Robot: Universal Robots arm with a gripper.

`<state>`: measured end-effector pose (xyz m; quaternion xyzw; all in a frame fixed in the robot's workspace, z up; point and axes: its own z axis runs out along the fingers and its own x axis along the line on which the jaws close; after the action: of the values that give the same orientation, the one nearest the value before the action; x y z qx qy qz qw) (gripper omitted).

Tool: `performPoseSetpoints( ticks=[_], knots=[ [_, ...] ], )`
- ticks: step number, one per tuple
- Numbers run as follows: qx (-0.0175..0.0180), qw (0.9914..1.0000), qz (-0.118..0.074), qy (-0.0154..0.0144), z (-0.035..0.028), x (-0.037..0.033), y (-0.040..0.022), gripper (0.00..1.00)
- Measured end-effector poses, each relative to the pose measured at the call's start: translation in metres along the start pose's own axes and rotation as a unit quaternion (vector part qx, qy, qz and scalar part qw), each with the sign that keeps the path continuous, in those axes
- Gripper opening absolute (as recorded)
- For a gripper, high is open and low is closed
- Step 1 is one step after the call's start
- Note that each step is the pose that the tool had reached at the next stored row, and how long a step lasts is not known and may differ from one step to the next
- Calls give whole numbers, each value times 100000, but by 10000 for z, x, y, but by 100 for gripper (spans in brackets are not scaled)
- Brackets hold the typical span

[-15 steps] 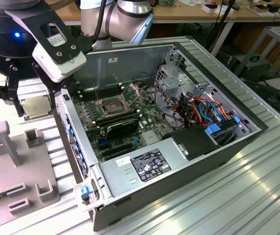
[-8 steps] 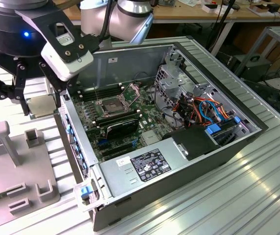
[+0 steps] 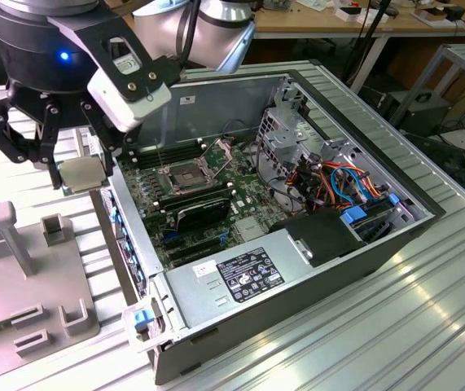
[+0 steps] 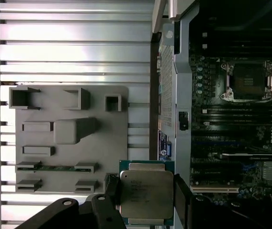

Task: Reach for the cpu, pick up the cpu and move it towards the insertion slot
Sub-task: 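Pick up the cpu and move it towards the insertion slot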

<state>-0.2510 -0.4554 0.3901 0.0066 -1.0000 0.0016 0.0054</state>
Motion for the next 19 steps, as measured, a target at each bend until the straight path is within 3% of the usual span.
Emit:
performPoseSetpoints(
  ticks=[13,19],
  knots=[
    [-2,100000,-1,0,0,-13,0,55],
    [2,100000,-1,2,-1,-55,-1,55]
  ],
)
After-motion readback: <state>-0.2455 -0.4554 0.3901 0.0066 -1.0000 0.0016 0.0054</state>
